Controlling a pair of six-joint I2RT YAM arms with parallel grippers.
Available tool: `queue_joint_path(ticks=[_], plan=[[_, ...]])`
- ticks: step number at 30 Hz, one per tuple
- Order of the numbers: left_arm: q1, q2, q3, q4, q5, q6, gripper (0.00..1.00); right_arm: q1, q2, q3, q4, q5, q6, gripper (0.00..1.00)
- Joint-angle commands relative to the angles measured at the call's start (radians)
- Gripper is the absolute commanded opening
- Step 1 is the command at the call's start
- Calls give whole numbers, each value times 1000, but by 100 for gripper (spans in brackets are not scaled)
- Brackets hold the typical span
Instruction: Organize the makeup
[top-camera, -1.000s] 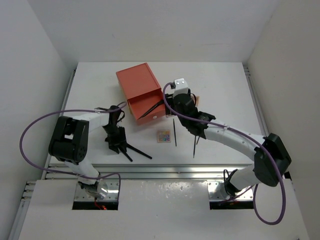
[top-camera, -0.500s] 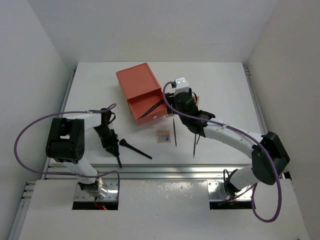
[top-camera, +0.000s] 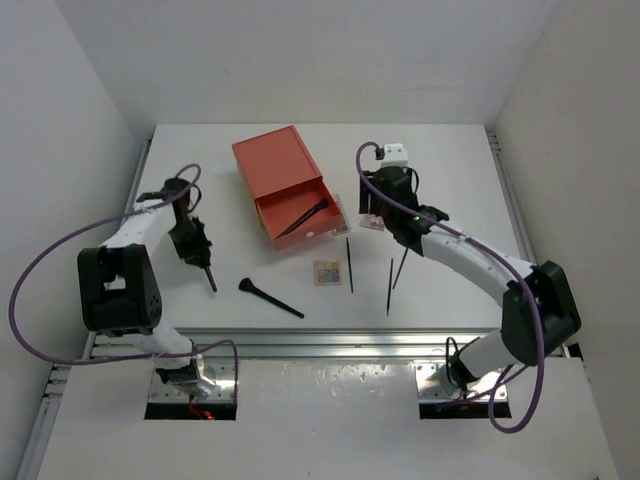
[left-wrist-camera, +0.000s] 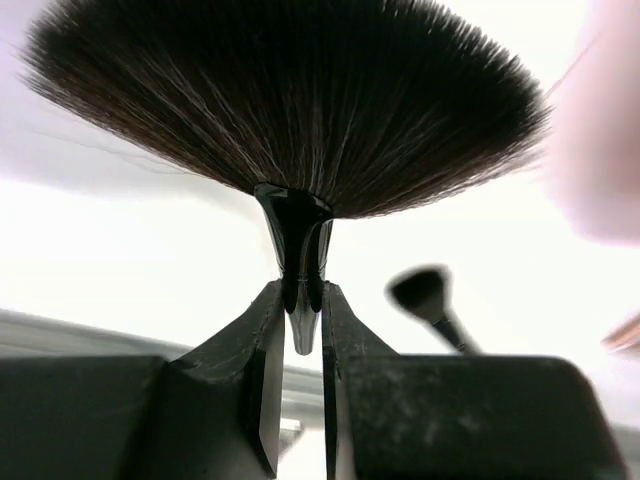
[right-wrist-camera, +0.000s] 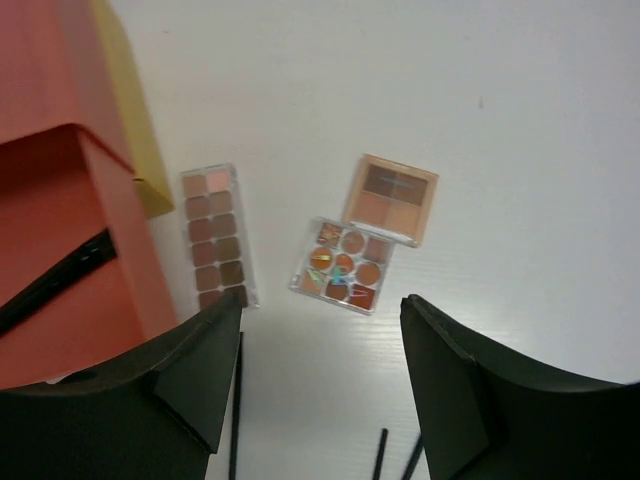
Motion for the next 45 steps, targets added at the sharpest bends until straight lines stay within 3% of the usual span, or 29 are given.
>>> queue_joint_path(ticks=[1, 4, 5, 10, 14, 16, 21, 35, 36, 37, 40, 45], plan=[[15, -93, 148, -35, -80, 82, 0, -84, -31, 26, -111, -39, 84, 65], [-2, -113, 264, -1, -74, 157, 0, -159, -56, -35, -166, -64, 130, 65], [-24, -127, 298, 27, -45, 256, 0, -187, -60, -60, -171, -68, 146, 65], [-295, -61, 624, 106, -57, 506, 0, -254, -17, -120, -237, -159, 160, 65], [-488, 53, 778, 106, -45, 629, 0, -296, 52, -117, -242, -205, 178, 65], [-533, 117, 820, 87, -25, 638, 0, -307, 91, -115, -228, -208, 192, 65], [-628, 221, 819, 63, 24, 686, 0, -328, 183, -88, -218, -216, 218, 61], [-647, 240, 608, 73, 44, 677, 0, -328, 277, -124, -257, -250, 253, 56], [-647, 240, 608, 73, 44, 677, 1, -330, 283, -121, -257, -250, 255, 54], [-647, 240, 599, 73, 35, 677, 15, -331, 290, -123, -258, -250, 259, 52], [-647, 240, 599, 84, -6, 645, 40, -331, 309, -114, -269, -225, 285, 45], [-647, 220, 657, 84, -43, 645, 54, -336, 346, -95, -298, -196, 307, 25]])
